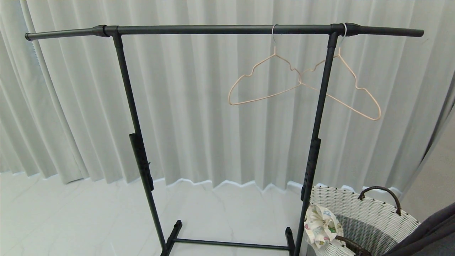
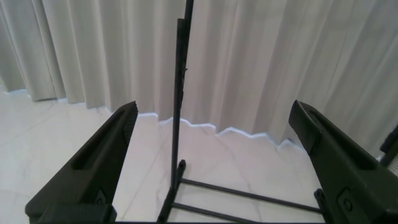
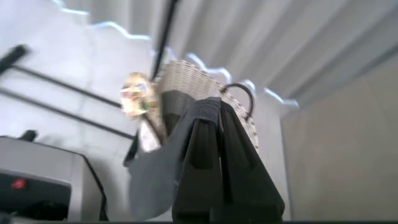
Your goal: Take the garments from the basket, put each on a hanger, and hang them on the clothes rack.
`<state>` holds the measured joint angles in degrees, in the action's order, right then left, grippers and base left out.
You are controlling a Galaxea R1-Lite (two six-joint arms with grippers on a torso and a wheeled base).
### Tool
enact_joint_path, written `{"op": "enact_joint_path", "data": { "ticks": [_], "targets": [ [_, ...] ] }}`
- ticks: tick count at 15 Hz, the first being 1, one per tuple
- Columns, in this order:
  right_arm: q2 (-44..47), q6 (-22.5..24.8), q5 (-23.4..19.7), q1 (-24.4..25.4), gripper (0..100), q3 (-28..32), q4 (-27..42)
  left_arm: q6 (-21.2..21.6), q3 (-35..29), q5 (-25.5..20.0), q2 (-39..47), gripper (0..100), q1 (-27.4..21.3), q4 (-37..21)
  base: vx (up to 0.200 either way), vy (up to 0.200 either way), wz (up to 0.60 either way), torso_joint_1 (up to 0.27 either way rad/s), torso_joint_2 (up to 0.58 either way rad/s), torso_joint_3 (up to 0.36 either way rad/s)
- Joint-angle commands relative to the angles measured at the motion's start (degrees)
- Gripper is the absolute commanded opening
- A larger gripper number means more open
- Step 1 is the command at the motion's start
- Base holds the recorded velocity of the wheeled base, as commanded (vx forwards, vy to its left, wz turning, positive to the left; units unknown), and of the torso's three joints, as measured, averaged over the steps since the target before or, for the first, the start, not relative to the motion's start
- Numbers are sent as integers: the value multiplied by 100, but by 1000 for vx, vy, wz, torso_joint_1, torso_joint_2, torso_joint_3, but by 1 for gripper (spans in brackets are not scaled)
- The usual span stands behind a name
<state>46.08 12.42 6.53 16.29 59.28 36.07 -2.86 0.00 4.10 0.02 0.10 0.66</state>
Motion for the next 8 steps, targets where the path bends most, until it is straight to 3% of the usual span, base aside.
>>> {"op": "enact_joint_path", "data": {
  "ticks": [1, 2, 5, 8],
  "targets": [
    [6, 6, -3, 481, 0, 57, -4, -4, 0, 3, 6, 100, 8, 4, -200, 0, 0, 2, 12, -7],
    [33, 6, -3, 621, 0, 31, -4, -4, 0, 3, 6, 100, -1, 4, -200, 0, 0, 2, 2, 2],
    [419, -126, -91, 1746, 0, -198, -65, 14, 0, 3, 6, 100, -1, 4, 0, 0, 0, 0, 0, 0],
    [1096, -1040, -161, 2915, 0, -330, -566, 225, 0, -5, 6, 100, -1, 4, 0, 0, 0, 0, 0, 0]
  ]
}}
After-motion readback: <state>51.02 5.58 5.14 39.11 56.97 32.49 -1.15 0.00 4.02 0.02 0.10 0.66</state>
